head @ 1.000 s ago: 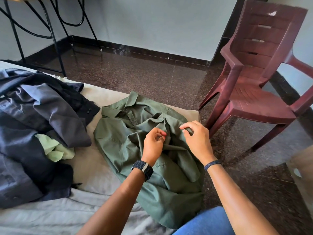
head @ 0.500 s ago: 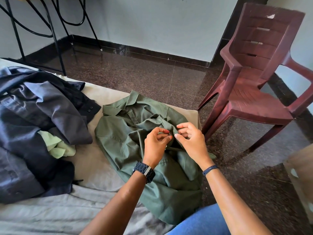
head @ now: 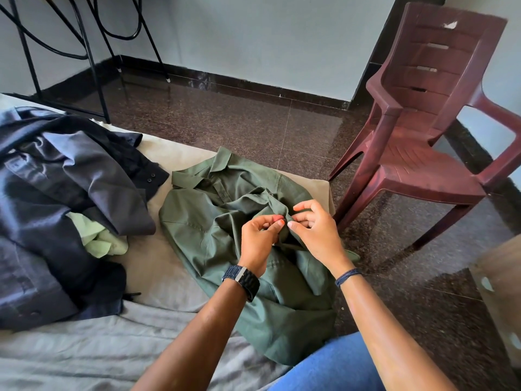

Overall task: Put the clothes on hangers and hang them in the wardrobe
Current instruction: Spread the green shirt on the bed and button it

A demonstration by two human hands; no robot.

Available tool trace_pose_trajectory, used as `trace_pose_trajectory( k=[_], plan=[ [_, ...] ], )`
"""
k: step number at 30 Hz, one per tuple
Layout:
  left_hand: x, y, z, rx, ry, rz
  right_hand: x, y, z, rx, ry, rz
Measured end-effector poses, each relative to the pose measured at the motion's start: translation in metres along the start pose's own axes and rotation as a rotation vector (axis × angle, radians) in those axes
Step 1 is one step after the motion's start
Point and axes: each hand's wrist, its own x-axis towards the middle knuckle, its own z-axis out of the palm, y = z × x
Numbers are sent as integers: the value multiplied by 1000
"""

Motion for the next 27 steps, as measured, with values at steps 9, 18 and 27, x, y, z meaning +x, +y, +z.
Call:
trace_pose_trajectory(
  k=[9, 18, 27],
  plan=[
    [-1, 8, 0, 27, 1, -70, -8, 1, -1, 38, 32, -9],
    [-5, 11, -2, 138, 6, -25, -9, -2, -2, 100, -16, 71],
    [-10, 9, 3, 79, 11, -23, -9, -7, 6, -138, 79, -80]
  ],
)
